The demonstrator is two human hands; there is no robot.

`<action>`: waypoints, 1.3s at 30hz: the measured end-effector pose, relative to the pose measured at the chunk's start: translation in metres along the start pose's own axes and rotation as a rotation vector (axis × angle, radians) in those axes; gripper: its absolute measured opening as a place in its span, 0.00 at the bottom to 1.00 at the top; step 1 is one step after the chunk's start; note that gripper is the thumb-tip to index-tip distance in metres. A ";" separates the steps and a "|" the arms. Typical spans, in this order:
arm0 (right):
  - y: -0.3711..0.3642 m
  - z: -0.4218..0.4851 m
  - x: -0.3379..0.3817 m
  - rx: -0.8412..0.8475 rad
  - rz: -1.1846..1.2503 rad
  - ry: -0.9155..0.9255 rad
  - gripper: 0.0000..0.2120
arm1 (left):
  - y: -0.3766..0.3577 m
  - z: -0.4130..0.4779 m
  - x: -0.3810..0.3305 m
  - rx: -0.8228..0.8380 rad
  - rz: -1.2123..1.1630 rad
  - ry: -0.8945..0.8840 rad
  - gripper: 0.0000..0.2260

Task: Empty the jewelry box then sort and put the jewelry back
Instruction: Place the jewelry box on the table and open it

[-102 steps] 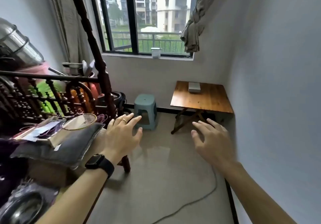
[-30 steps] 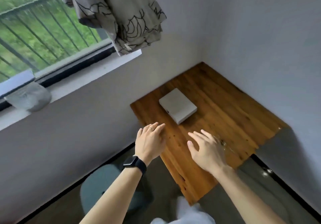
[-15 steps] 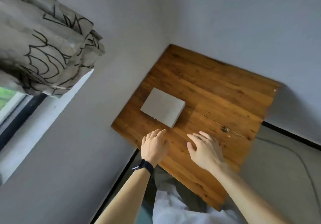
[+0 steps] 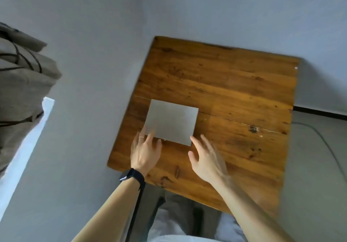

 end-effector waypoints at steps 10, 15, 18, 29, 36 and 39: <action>-0.065 0.046 0.004 -0.306 0.011 0.207 0.29 | -0.044 0.046 0.020 -0.238 0.087 -0.304 0.24; -0.085 0.051 -0.001 -0.479 0.006 0.295 0.31 | -0.062 0.052 0.023 -0.464 -0.034 -0.448 0.21; -0.092 0.053 0.001 -0.534 0.012 0.324 0.33 | -0.063 0.054 0.023 -0.563 -0.107 -0.491 0.20; -0.110 0.021 0.005 -0.546 -0.084 0.094 0.41 | -0.083 0.031 0.036 -0.381 -0.054 -0.550 0.23; -0.158 -0.071 -0.014 -0.525 -0.158 -0.112 0.43 | -0.114 -0.058 0.054 -0.257 -0.005 -0.711 0.21; -0.169 -0.098 -0.022 -0.615 -0.219 -0.131 0.44 | -0.123 -0.087 0.060 -0.263 -0.036 -0.766 0.21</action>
Point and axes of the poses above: each hand's wrist, its own z-axis towards the middle knuckle, its own y-axis out of the back of the hand, x = y × z, the point moved 10 cm from there along z, towards the middle knuckle, and after that the axes turned 3 degrees about x, right-handed, at the moved point
